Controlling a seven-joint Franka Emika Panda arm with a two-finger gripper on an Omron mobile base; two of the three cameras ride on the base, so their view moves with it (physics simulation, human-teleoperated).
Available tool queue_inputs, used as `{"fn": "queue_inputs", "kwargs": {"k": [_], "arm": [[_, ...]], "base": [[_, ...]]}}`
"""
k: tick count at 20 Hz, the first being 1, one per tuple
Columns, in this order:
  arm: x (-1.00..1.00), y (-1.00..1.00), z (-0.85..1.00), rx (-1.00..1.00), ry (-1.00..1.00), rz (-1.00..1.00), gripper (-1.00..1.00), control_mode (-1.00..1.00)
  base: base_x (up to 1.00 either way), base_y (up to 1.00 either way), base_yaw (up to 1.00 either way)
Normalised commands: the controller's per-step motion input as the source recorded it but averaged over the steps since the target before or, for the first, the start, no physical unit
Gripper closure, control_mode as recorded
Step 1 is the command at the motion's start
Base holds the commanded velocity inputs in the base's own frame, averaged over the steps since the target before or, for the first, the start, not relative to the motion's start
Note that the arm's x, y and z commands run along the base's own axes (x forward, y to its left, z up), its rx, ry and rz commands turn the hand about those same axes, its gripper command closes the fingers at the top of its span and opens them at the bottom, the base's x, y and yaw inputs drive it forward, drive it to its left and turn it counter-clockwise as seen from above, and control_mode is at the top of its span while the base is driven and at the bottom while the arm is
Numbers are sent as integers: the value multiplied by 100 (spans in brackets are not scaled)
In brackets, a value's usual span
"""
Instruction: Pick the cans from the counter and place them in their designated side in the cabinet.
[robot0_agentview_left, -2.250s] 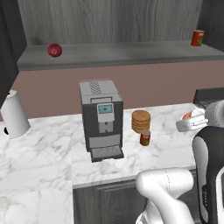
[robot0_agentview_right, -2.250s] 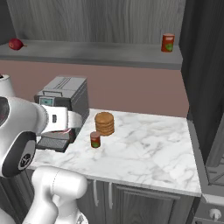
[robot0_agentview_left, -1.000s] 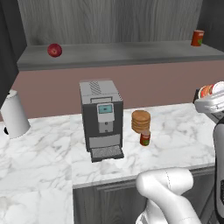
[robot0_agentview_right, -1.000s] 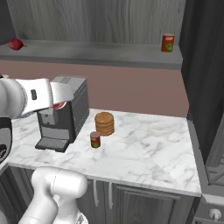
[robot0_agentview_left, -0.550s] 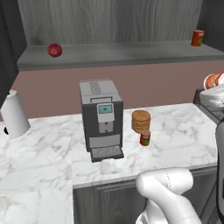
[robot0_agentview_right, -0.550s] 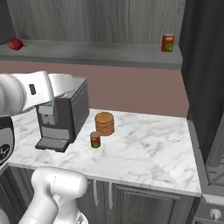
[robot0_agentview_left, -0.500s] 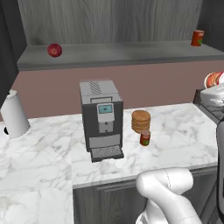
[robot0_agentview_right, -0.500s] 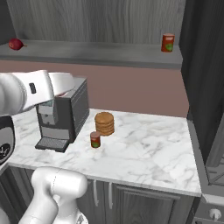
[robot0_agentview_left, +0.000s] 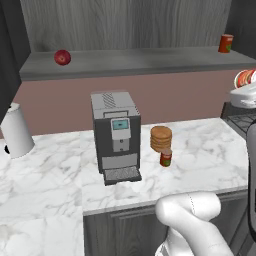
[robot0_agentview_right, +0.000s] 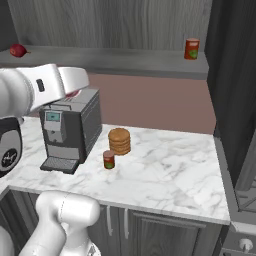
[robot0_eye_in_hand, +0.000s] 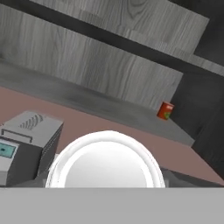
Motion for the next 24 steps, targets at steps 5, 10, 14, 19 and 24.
{"fn": "queue_inputs", "kwargs": {"k": [5, 10, 14, 19, 24], "arm": [[16, -9, 9, -2, -9, 0, 100, -100], [21, -9, 11, -2, -4, 0, 100, -100], [24, -13, 10, -2, 0, 0, 100, -100], [27, -10, 7, 0, 0, 0, 100, -100], [27, -12, 4, 0, 0, 0, 100, -100]], "base": [[0, 0, 0], [0, 0, 0], [0, 0, 0], [0, 0, 0], [0, 0, 0]]}}
